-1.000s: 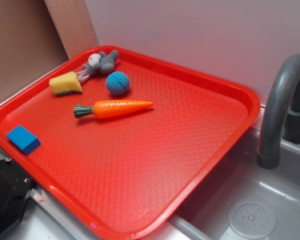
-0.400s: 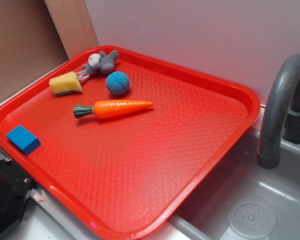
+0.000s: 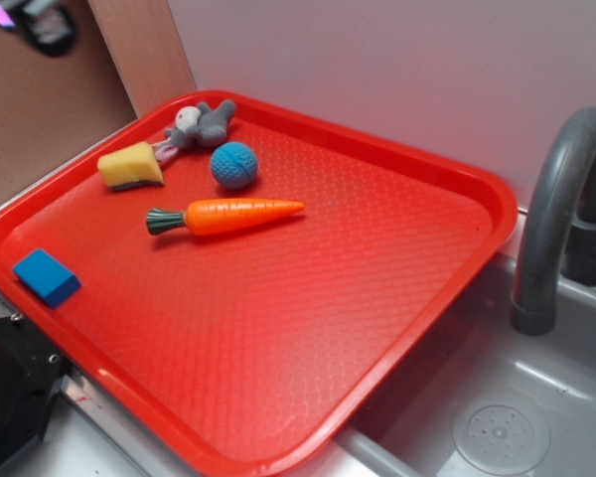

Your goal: Grab the carrot.

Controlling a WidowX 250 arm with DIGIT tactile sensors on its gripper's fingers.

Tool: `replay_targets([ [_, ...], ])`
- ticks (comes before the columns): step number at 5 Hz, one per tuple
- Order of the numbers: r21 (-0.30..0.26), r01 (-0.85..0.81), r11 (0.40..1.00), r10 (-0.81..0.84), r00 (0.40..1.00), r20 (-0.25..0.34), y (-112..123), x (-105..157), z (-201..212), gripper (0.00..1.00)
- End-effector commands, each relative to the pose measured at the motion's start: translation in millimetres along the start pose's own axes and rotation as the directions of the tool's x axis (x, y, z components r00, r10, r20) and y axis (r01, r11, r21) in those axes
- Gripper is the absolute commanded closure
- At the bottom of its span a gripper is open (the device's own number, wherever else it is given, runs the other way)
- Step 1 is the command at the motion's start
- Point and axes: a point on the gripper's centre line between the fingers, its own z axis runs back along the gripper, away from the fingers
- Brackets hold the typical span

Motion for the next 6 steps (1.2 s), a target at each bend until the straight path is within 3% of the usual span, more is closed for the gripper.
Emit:
replay_targets([
  [1,0.058,0.465,0.884,-0.465,0.885,-0.004,8,22,-93,0.00],
  [2,-0.042,0.632,0.773,-0.633,0.774,-0.007,-1,13,-137,0.00],
  [3,-0.114,0.684,0.720,-0.692,0.720,-0.055,-12,8,-172,0.00],
  [4,-0.105,0.636,0.765,-0.644,0.761,-0.080,-11,8,-179,1.00],
  [5,-0.121,0.611,0.782,-0.620,0.782,-0.057,-17,9,-175,1.00],
  [6,-0.078,0.561,0.824,-0.566,0.821,-0.079,-22,9,-137,1.00],
])
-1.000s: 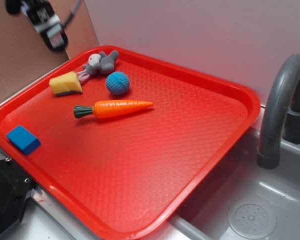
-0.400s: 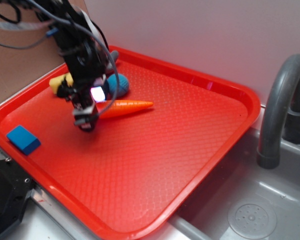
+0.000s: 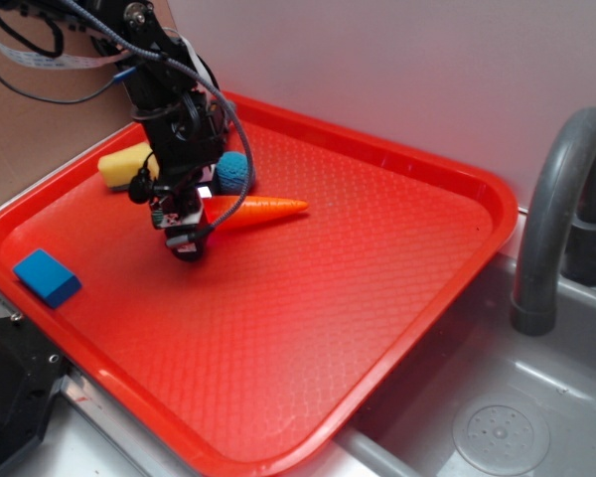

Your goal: Grab the carrot.

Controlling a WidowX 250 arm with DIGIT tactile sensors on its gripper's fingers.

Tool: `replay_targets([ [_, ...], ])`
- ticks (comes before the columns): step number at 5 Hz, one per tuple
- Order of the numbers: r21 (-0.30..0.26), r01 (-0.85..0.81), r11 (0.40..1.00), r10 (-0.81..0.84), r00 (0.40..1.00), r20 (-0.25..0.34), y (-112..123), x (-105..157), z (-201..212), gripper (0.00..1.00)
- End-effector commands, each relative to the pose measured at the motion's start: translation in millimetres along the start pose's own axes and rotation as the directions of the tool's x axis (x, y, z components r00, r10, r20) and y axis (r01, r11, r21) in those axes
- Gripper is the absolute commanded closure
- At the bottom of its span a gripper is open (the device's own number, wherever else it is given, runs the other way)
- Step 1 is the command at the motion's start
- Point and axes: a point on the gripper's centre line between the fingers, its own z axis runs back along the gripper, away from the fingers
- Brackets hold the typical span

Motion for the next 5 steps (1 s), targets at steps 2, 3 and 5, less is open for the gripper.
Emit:
replay_targets([
  [2,0.106,-0.435,0.894,0.439,0.899,-0.013,-30,-4,135,1.00],
  [3,0.080,-0.604,0.793,0.606,0.795,-0.009,-30,-18,186,1.00],
  [5,0.026,-0.688,0.725,0.687,0.725,0.046,-56,-43,269,1.00],
])
